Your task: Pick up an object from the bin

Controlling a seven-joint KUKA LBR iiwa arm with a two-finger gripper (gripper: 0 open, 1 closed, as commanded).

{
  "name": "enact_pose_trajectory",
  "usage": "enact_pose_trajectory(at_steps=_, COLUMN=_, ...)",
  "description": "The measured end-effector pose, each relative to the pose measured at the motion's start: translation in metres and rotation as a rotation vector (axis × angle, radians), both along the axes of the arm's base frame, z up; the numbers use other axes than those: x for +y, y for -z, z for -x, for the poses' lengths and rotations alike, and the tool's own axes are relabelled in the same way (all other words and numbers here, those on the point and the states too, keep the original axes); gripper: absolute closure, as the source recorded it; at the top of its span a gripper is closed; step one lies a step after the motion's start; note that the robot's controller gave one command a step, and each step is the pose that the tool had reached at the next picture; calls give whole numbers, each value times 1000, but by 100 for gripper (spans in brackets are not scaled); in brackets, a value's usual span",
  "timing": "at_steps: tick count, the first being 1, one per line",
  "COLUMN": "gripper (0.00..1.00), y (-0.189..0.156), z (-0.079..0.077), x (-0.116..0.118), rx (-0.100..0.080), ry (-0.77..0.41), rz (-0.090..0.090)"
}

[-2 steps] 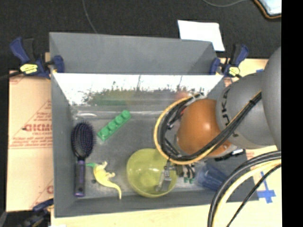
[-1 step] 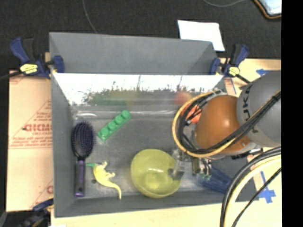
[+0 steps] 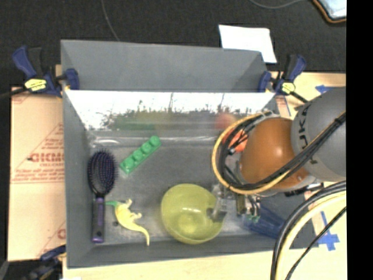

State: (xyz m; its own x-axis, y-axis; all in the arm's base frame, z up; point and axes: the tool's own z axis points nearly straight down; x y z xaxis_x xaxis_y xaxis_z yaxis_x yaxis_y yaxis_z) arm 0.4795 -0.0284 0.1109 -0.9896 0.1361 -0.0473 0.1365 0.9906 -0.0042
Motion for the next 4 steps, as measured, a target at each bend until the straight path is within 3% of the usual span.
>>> enact_pose_trajectory(at_steps=1, gripper=100, y=33, z=-3, x=45, rx=-21, ry=-10, rz=0)
enact_pose_trajectory(at_steps=2, gripper=100, y=-46, z=-12, x=23, rx=-21, ry=-30, rz=5)
enact_pose_trajectory(at_steps=3, gripper=100, y=-114, z=-5, x=49, rx=-14, ry=9, rz=0)
enact_pose_trajectory(at_steps=4, gripper=100, y=-129, z=2, x=21, rx=-14, ry=-10, rz=6)
